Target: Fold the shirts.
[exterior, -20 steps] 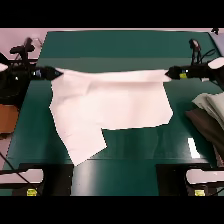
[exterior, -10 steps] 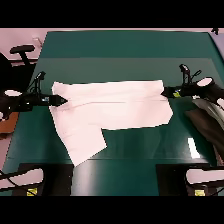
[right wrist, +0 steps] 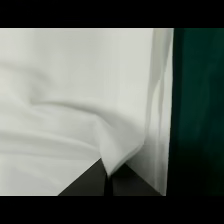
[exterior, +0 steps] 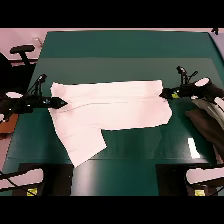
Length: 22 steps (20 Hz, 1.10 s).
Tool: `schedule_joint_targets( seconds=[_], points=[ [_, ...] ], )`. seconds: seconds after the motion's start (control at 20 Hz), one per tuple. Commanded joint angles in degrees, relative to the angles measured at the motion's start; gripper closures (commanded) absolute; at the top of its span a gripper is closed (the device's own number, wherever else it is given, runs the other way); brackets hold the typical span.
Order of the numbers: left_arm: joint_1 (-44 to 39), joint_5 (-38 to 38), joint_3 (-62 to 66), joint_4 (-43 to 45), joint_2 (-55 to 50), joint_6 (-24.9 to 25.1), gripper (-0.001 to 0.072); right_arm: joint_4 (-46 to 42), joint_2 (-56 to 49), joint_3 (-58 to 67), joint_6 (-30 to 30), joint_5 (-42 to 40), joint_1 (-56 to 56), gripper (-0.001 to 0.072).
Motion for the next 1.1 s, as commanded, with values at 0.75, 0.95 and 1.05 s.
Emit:
schedule_joint_targets(
  seconds=[0.75,0.95,1.05],
  points=[
    [19.6,-28.7,-18.4,10.8,27.6,-28.3,0.0010,0.5,21.4,-12.5,-0.6,19.1,-19.1,0.0189],
    [17.7,-32.3,-23.4,12.4,27.9,-33.2,0.0010,0.5,21.3,-12.1,-0.2,19.6,-18.8,0.0190],
    [16.7,-33.4,-22.2,16.2,27.9,-36.3,0.0023,0.5,21.2,-11.1,-0.1,19.5,-18.8,0.0191]
  ],
)
